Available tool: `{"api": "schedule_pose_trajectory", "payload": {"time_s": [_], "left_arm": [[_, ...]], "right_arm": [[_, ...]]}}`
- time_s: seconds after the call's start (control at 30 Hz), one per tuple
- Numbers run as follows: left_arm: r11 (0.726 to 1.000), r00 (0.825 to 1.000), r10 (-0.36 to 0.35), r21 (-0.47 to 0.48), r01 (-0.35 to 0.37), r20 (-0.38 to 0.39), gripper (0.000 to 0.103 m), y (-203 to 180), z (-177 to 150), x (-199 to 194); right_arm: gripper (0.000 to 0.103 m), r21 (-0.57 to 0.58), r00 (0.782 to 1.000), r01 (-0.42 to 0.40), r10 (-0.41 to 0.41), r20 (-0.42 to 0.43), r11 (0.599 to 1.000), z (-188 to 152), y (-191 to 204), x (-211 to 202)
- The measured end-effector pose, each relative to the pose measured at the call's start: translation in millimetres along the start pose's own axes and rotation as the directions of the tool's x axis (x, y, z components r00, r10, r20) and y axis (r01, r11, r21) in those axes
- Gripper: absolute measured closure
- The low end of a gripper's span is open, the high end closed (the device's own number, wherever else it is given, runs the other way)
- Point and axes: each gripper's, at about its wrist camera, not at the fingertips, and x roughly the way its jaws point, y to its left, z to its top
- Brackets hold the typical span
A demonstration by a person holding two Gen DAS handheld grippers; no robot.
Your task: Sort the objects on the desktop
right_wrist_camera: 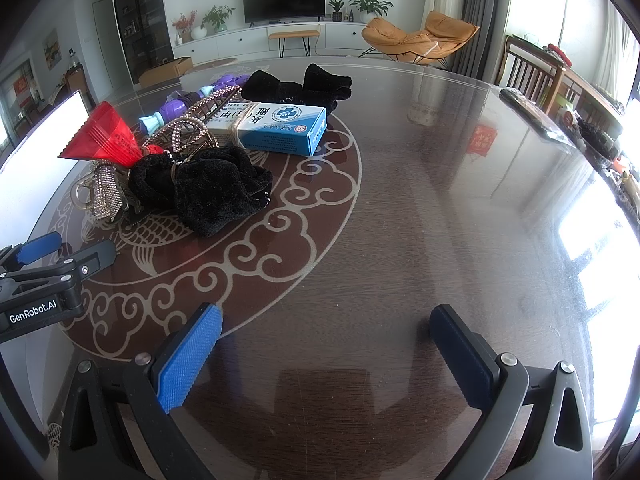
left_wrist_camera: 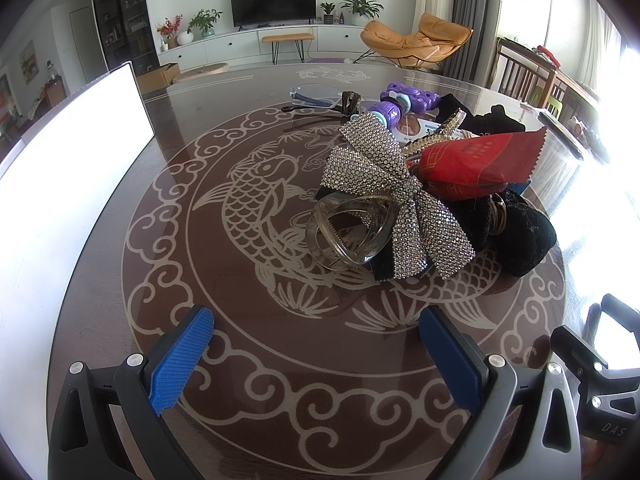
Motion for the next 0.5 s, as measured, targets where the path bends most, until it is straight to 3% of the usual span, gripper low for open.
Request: {"api": "schedule_pose_trajectory", "payload": {"time_s": [0.37,0.5], "left_arm": [[1.0,1.0,-0.002,0.002,0.002,-0.005,0.0,0.1,-0.1,0.1],[0.981,0.989,-0.1,0.158,0.116,-0.106,0.0,12.0,-14.0,-12.3]], "right_arm": [[0.0,0.0,1.0,0.0,0.0,0.0,1.0,-0.2,-0.1,-0.1],[0.0,0.0,1.0,0.0,0.0,0.0,1.0,-0.1,-0.2,-0.2]]}}
